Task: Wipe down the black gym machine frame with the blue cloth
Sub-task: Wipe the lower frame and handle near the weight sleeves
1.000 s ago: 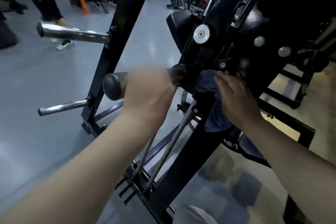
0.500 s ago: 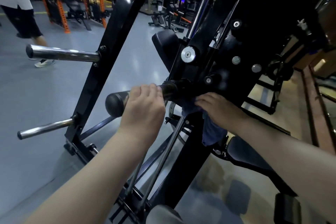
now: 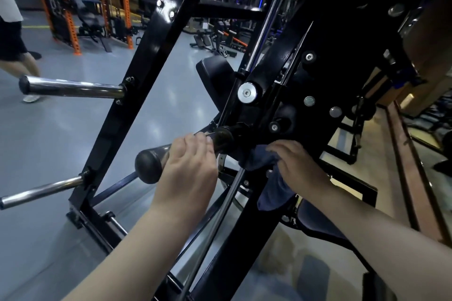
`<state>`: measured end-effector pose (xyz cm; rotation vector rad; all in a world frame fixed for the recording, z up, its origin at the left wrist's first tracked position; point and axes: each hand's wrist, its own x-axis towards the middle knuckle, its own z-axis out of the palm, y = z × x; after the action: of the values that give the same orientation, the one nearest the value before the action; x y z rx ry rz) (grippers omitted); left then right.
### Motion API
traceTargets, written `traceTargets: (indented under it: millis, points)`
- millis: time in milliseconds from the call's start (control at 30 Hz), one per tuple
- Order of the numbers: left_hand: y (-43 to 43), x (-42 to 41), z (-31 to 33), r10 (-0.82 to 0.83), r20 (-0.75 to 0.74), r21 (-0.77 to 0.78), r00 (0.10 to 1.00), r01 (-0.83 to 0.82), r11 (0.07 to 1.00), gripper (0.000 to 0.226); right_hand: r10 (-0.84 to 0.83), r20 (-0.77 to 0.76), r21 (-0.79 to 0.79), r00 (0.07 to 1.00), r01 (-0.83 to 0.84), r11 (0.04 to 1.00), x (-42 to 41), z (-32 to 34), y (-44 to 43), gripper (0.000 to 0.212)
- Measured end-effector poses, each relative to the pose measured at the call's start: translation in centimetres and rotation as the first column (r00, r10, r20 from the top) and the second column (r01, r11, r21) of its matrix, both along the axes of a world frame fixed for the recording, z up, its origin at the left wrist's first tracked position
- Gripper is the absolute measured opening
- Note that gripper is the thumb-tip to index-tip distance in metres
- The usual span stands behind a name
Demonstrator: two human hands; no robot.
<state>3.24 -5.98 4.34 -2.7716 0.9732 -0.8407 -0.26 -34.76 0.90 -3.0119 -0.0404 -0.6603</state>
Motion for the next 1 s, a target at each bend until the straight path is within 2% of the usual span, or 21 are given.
traceTargets:
  millis: [100,200,267,333,400,467,533,567,667,767,833,933,1000]
  points:
    - [-0.1,-0.2,0.3,0.052,-0.06,-0.002,0.997,-0.052,0.999,0.065,-0.129,0.23,0.229,0.965,0.075,0.971,-1.5,1.2,0.5,0.047]
    - [-0.3,-0.2,0.1,0.087,-0.123,0.012,0.989,-0.086,0.996,0.055,-0.265,0.39,0.516,0.882,0.029,0.856,-1.2,3.3,1.6,0.04]
    - [-0.3,0.0,-0.2,0.064,-0.134,-0.038,0.989,-0.07,0.997,0.056,-0.263,0.507,0.512,0.821,-0.042,0.858,-0.4,5.6,1.9,0.038]
    - [-0.8,0.2,-0.2,0.071,-0.144,-0.077,0.987,-0.082,0.994,0.06,-0.216,0.605,0.384,0.766,-0.043,0.922,0.9,8.0,0.6,0.037]
    - [-1.4,0.3,0.1,0.097,-0.151,-0.112,0.984,-0.114,0.987,0.058,-0.202,0.56,0.267,0.804,0.056,0.962,2.5,8.8,-1.6,0.045]
    - [-2.0,0.3,0.4,0.109,-0.16,-0.161,0.981,-0.135,0.978,0.051,-0.167,0.451,0.054,0.877,0.159,0.986,3.4,7.8,-2.7,0.059]
    - [-2.9,0.3,0.9,0.085,-0.158,-0.211,0.984,-0.118,0.97,0.039,-0.076,0.342,-0.169,0.936,0.141,0.975,3.2,5.2,-3.0,0.064]
    - [-3.5,0.2,1.1,0.056,-0.164,-0.236,0.985,-0.095,0.967,0.035,-0.054,0.276,-0.222,0.96,0.118,0.968,2.8,4.0,-2.8,0.067]
    - [-5.9,-0.4,1.7,-0.042,-0.234,-0.271,0.971,-0.024,0.962,0.034,-0.143,0.176,-0.188,0.974,0.175,0.966,1.3,1.9,-2.0,0.077]
    - [-8.1,-1.1,1.8,-0.113,-0.33,-0.25,0.937,0.029,0.968,0.034,-0.182,0.222,-0.099,0.958,0.208,0.973,1.0,1.1,-1.7,0.074]
    - [-8.9,-1.0,1.5,-0.128,-0.403,-0.251,0.906,0.025,0.968,0.04,-0.167,0.227,-0.097,0.959,0.193,0.976,0.6,0.6,-1.8,0.072]
    - [-8.8,-0.8,0.5,-0.145,-0.512,-0.285,0.847,-0.008,0.958,0.04,-0.162,0.103,-0.157,0.981,0.176,0.972,-0.5,-0.5,-1.9,0.069]
    - [-8.5,-0.9,0.1,-0.2,-0.609,-0.362,0.767,-0.044,0.931,0.035,-0.173,0.018,-0.15,0.985,0.174,0.973,-1.3,-1.5,-1.9,0.069]
